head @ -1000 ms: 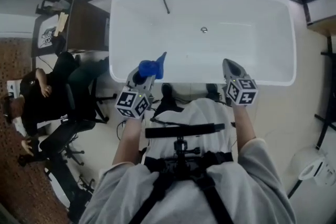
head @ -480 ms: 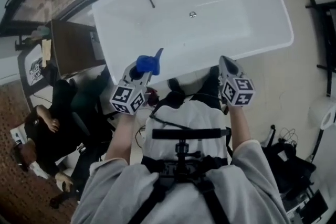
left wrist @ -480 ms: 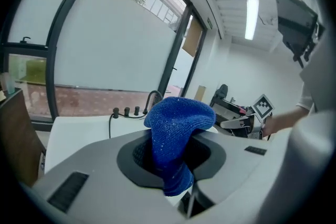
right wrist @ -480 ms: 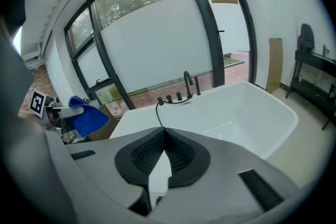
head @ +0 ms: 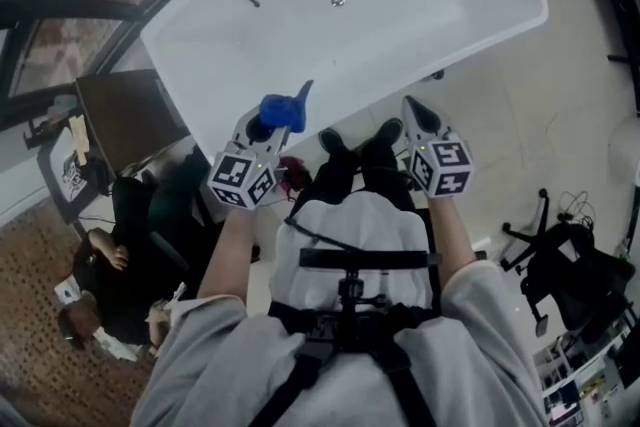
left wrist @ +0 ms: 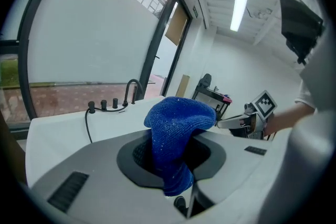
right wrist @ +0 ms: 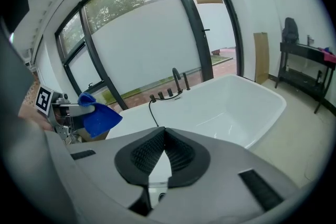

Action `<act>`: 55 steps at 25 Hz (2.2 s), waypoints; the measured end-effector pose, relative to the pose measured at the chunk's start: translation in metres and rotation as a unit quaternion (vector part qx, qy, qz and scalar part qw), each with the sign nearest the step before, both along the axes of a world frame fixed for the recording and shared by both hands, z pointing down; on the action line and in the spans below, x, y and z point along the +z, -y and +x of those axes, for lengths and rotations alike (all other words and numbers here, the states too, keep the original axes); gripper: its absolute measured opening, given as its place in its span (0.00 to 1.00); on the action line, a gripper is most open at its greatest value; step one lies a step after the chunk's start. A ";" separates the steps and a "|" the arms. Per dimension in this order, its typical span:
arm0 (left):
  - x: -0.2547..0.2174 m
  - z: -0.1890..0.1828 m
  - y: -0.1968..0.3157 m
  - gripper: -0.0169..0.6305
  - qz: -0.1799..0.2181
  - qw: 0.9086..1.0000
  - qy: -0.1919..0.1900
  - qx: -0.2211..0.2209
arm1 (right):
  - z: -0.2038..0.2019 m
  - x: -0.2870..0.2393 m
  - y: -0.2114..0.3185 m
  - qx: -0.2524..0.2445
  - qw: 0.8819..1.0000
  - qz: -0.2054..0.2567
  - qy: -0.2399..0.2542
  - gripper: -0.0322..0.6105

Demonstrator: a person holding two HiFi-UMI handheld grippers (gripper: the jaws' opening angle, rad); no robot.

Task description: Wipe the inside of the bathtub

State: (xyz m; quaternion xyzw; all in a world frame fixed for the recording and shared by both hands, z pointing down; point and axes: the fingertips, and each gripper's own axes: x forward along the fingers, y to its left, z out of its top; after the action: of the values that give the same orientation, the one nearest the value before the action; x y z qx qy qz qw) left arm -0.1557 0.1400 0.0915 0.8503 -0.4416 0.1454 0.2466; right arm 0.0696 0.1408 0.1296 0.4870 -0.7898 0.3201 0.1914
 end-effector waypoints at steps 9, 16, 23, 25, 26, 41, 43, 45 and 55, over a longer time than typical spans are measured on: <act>0.027 0.038 0.004 0.16 -0.011 0.999 0.028 0.020 | 0.010 0.035 -0.007 -0.021 0.999 -0.018 0.015 0.06; 0.090 0.051 0.030 0.16 -0.038 0.996 0.030 0.080 | 0.000 0.072 0.021 0.017 1.000 -0.008 -0.003 0.06; 0.168 0.056 0.044 0.16 -0.078 0.990 0.024 0.119 | -0.006 0.124 0.057 0.030 0.999 -0.016 -0.035 0.06; 0.191 0.060 0.047 0.16 -0.088 0.988 0.021 0.123 | -0.008 0.141 0.069 0.021 0.999 -0.019 -0.043 0.06; 0.202 0.063 0.048 0.16 -0.094 0.988 0.020 0.124 | -0.010 0.150 0.074 0.014 0.999 -0.021 -0.048 0.06; 0.338 0.107 0.046 0.16 -0.177 0.960 0.032 0.214 | -0.016 0.266 0.159 -0.055 0.993 -0.055 -0.092 0.06; 0.351 0.110 0.042 0.16 -0.193 0.955 0.034 0.224 | -0.018 0.278 0.164 -0.068 0.991 -0.062 -0.096 0.06; 0.363 0.114 0.041 0.16 -0.208 0.950 0.035 0.229 | -0.021 0.289 0.164 -0.087 0.989 -0.073 -0.097 0.06; 0.418 0.145 0.040 0.16 -0.275 0.922 0.051 0.269 | -0.024 0.346 0.148 -0.180 0.968 -0.143 -0.103 0.06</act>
State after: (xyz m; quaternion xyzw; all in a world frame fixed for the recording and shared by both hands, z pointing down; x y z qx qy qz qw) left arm -0.0112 0.0995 0.5093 0.8274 -0.1507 0.3655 0.3989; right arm 0.0459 -0.0071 0.4759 0.3345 -0.7865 0.3378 0.3942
